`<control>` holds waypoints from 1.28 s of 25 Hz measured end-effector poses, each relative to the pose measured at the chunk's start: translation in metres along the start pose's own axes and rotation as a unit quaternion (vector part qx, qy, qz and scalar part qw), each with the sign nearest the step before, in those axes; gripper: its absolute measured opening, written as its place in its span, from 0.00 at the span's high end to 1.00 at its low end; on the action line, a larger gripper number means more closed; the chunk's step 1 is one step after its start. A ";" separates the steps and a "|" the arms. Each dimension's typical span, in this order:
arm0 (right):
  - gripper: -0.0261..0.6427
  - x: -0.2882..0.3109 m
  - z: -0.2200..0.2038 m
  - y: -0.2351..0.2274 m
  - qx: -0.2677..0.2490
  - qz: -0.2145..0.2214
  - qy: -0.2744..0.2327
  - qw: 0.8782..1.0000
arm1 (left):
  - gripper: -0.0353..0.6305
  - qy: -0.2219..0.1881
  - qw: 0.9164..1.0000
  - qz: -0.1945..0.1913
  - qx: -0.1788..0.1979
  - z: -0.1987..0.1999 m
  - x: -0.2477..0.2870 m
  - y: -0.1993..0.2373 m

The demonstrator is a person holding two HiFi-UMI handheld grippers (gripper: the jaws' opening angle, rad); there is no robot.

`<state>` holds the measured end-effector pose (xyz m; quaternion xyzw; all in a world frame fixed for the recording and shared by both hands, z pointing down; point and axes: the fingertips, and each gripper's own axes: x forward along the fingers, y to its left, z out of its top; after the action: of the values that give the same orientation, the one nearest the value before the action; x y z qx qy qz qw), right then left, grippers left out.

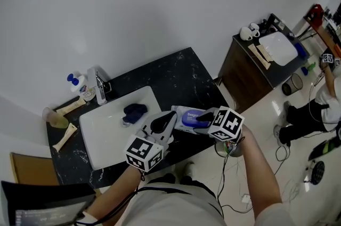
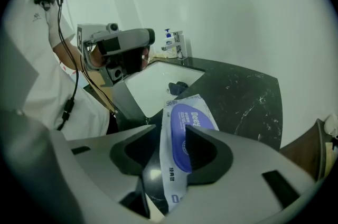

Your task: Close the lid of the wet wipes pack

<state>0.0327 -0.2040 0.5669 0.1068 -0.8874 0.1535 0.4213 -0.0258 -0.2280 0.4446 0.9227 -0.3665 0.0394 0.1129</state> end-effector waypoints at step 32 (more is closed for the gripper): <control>0.71 0.015 0.011 0.017 0.024 0.025 -0.038 0.999 | 0.95 -0.006 1.000 0.005 0.006 0.007 -0.003 0.009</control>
<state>0.0101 -0.1932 0.5685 0.1006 -0.9013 0.1805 0.3808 -0.0345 -0.2337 0.4392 0.9219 -0.3711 0.0370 0.1049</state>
